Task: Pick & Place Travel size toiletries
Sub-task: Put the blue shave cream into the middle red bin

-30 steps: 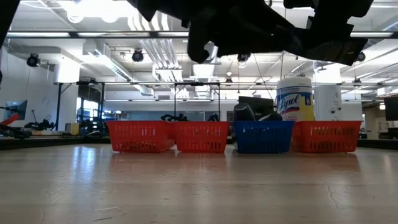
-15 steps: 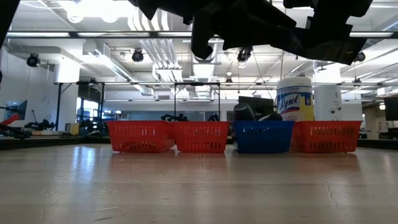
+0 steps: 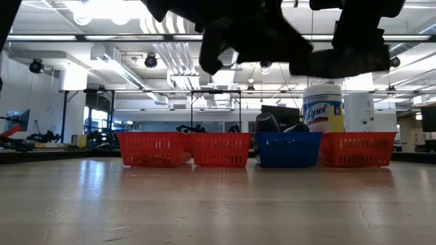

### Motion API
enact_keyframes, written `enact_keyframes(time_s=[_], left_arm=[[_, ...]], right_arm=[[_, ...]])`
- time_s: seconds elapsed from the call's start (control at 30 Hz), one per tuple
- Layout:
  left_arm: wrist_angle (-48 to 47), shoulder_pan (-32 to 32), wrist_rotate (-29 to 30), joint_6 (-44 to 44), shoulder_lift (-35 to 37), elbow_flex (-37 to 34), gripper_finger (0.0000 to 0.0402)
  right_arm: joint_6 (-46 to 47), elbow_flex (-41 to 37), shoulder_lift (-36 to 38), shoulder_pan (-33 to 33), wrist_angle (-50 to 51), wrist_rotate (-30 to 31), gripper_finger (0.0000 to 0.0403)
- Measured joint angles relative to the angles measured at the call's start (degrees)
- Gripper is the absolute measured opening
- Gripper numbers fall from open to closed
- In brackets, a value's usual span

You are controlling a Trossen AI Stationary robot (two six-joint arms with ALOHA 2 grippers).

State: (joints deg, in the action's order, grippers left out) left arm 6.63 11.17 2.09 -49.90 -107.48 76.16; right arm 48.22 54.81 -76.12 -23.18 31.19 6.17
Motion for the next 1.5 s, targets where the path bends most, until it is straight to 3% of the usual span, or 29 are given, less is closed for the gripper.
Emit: enact_keyframes(time_s=[0.33, 0.5, 0.67, 0.83, 0.9, 1.07, 1.17, 1.33, 1.5], left_arm=[[-7.4, -0.1, 10.3, 7.9, 1.2, -0.3, 0.0067], [-11.3, -0.1, 6.6, 15.3, 1.5, -0.5, 0.0046], [-11.9, -0.7, 5.3, 39.6, 0.2, -0.5, 0.0073], [-11.8, -1.9, 6.9, 68.3, -2.0, 1.1, 0.0149], [-11.2, -1.8, 7.0, 74.2, -3.5, 3.3, 0.0181], [-17.1, -1.0, 6.8, 81.1, -9.2, 11.3, 0.0246], [-23.5, -0.5, 6.5, 82.2, -13.0, 16.4, 0.0266], [-32.1, 0.9, 5.4, 79.8, -15.7, 20.3, 0.0263], [-34.7, 1.9, 9.1, 80.9, -12.1, 19.1, 0.0246]], right_arm=[[2.1, 1.6, 3.0, -0.2, 2.3, 2.8, 0.0179], [4.5, 2.1, 4.2, -0.7, 8.5, 5.5, 0.0202], [11.5, 2.1, 4.0, -3.0, 18.3, 7.3, 0.0222], [26.7, 2.1, 4.9, -6.1, 30.6, 10.1, 0.0240], [32.0, 2.1, 5.5, -7.9, 34.6, 10.1, 0.0248], [42.0, 2.1, 6.7, -12.3, 40.0, 10.4, 0.0262], [43.5, 2.1, 6.8, -14.6, 39.9, 10.3, 0.0263], [40.8, 1.7, 6.6, -17.5, 35.7, 9.9, 0.0248], [41.2, 0.2, 6.5, -18.0, 32.9, 9.9, 0.0232]])
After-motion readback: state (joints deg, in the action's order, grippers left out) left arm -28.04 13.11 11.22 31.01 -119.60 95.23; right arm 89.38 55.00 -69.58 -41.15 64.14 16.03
